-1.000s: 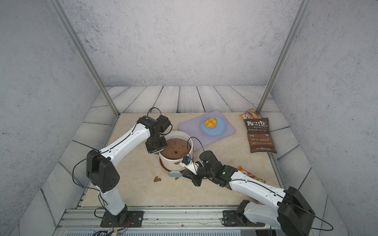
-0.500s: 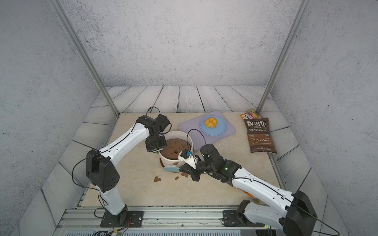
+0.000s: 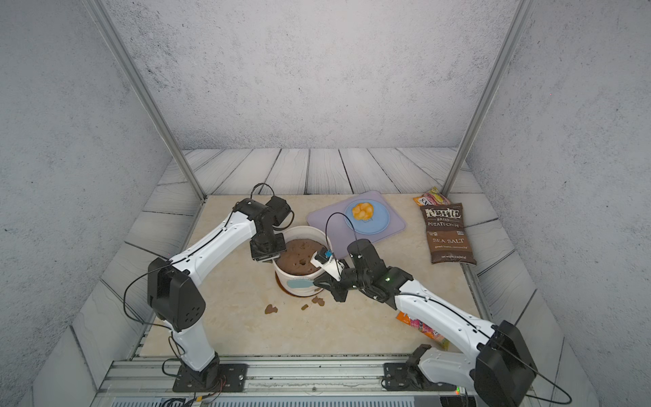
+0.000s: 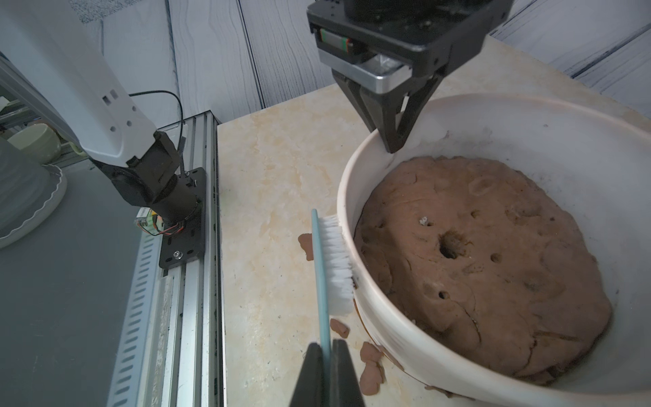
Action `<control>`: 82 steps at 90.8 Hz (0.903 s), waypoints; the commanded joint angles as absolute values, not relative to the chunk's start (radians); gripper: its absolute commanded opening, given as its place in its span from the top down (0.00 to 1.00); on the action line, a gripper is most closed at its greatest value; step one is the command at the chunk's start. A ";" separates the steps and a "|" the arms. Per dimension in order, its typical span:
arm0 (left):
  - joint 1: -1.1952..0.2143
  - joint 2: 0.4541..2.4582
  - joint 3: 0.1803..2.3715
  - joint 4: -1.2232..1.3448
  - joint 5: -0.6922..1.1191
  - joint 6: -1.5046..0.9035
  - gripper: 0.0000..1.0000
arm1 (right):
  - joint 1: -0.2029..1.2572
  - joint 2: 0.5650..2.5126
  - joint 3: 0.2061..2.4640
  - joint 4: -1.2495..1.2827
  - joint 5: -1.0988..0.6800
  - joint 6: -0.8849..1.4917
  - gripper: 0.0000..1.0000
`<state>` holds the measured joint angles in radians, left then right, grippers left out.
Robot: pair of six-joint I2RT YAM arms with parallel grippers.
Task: Scrub the dried mud off the ceramic pot
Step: Rotate the pot on the tray.
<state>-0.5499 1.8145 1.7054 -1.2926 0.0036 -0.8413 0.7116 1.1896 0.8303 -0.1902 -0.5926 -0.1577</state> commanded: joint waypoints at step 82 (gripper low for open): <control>-0.528 1.876 1.672 -1.219 -0.039 -0.719 0.93 | 0.790 1.133 0.677 -0.204 -0.650 -0.073 1.00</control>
